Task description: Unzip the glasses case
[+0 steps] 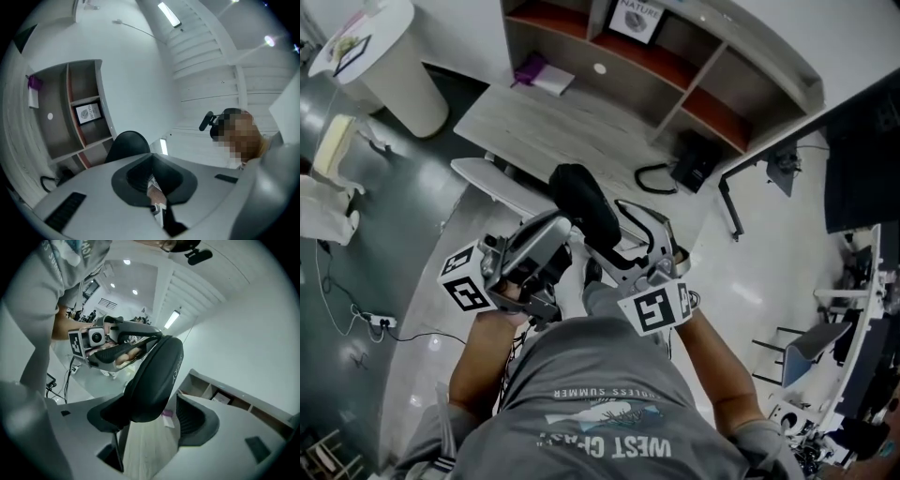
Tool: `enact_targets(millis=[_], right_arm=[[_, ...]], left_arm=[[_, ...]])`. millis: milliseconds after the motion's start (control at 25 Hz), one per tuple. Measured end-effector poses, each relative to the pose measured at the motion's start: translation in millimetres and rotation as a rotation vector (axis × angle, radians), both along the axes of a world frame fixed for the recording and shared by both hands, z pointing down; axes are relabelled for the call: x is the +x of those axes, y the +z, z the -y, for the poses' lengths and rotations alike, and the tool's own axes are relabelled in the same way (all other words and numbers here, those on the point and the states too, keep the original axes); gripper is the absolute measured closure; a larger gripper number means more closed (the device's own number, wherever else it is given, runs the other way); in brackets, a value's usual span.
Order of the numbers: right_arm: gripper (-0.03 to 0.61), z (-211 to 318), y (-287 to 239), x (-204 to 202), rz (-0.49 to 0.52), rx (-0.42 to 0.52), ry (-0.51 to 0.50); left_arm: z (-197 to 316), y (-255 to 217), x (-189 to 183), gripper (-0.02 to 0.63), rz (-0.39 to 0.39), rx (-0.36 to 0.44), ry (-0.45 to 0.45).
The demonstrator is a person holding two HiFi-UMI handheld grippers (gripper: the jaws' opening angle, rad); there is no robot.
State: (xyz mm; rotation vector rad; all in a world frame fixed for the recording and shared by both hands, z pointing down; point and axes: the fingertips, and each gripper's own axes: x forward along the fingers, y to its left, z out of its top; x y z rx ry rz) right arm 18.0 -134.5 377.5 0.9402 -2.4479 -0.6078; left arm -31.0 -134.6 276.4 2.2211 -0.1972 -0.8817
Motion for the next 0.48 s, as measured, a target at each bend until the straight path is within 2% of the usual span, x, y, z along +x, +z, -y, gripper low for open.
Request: enact_targets(millis=[80,160,280,360,400,480], right_arm=[[0.243,1,-2,-4,0.018,0.051,0.026],[0.289,0,-4,-5,0.045,0.083,0.045],[0.306,-8,-6,-3,0.09,0.041,0.033],[0.316,-16,-7,0,0.077,-0.019,0.004],[0.319,-20,-7,2,0.071,-0.057,-0.012],[0.324,-26,-10,4,0.071,-0.161,-0.045]], left_arm=[[1,-2,-1,0.614,-0.043,-0.024,0.005],[2,-2,-3,0.614,-0.084,-0.05,0.006],[6,0,-8,0.614,-0.08,-0.052,-0.035],[10,3,-14,0.614,-0.005,-0.026,-0.088],[12,6,-17,0.614,0.065,0.007,-0.123],[13,10,-20,0.614,0.255,0.115,-0.196]])
